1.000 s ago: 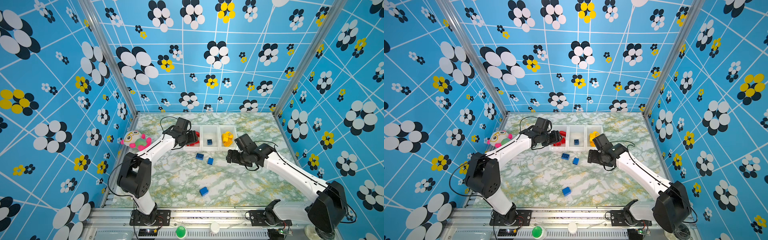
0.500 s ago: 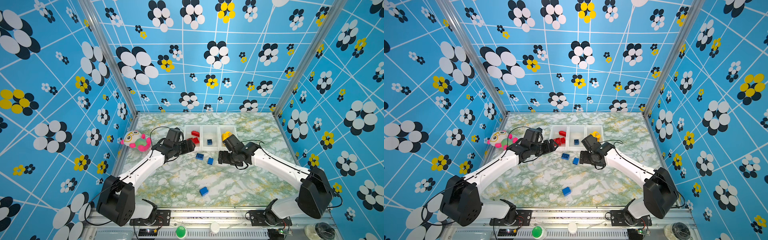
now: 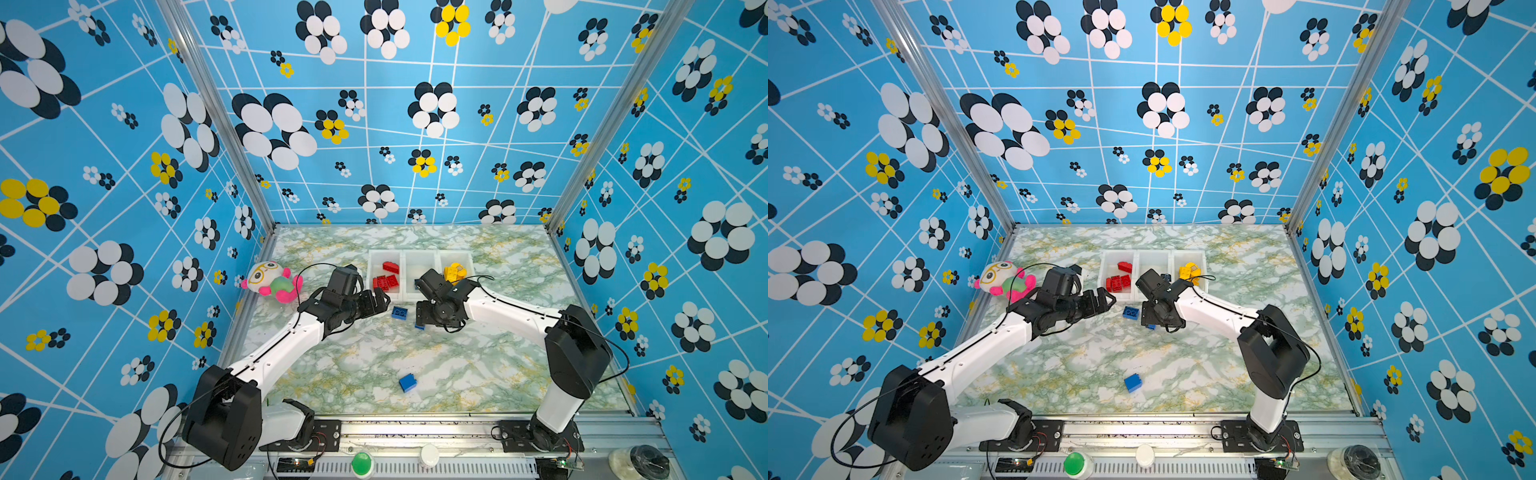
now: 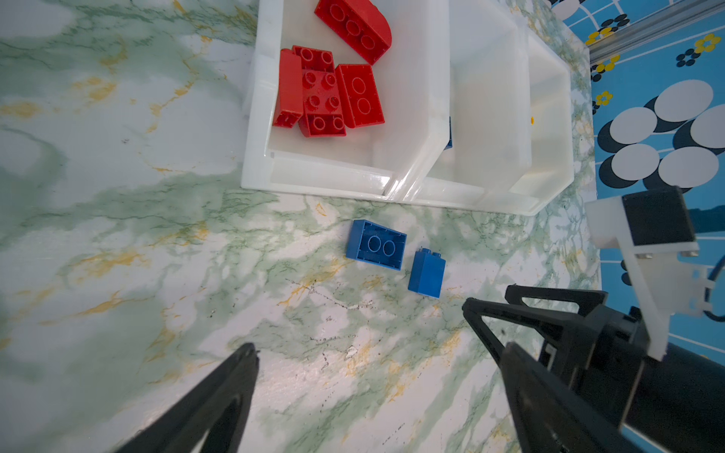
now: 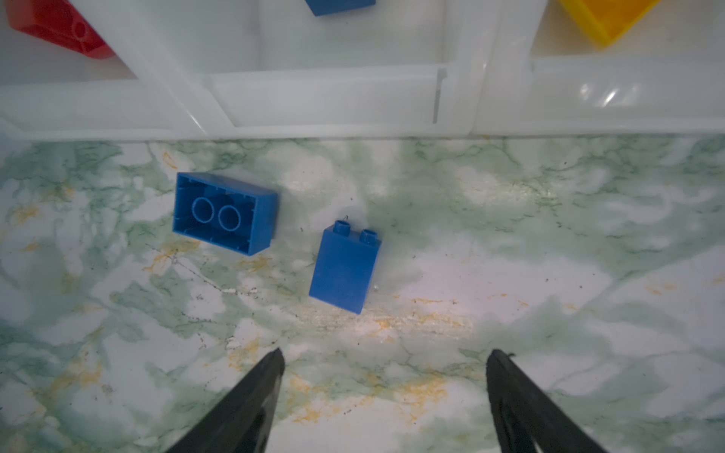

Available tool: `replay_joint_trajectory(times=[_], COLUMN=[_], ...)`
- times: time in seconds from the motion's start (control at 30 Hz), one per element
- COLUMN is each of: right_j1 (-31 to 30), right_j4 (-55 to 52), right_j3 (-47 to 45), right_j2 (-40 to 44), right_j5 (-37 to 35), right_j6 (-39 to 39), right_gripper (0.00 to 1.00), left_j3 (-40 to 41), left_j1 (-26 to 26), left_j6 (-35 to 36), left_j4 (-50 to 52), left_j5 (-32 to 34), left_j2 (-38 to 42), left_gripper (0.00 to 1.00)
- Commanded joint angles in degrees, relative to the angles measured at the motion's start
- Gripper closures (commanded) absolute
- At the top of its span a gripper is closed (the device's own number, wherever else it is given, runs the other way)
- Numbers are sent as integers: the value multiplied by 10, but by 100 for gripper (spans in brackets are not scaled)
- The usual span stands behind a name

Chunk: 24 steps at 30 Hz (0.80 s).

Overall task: Sort the legos into containers by color
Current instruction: Pick up the lego from the center of the table.

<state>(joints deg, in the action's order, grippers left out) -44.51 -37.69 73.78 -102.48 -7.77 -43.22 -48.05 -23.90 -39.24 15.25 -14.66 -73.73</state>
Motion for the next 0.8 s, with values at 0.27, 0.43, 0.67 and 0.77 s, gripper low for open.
replay_joint_trajectory(times=[0.27, 0.43, 0.67, 0.77], right_j1=[-11, -11, -11, -11], right_j4=[-15, -24, -31, -34], right_j3=[69, 87, 106, 110], right_j2=[-86, -113, -144, -152], right_j5=[-32, -39, -40, -40], right_j6=[-19, -18, -18, -18], right_gripper=[23, 26, 34, 38], left_j3=[19, 20, 21, 20], left_j1=[7, 9, 12, 13], left_j6=[3, 4, 4, 3], left_j4=[-13, -14, -14, -13], left_j5=[-13, -12, -12, -13], left_j2=[18, 18, 16, 15], left_gripper=[1, 1, 1, 1])
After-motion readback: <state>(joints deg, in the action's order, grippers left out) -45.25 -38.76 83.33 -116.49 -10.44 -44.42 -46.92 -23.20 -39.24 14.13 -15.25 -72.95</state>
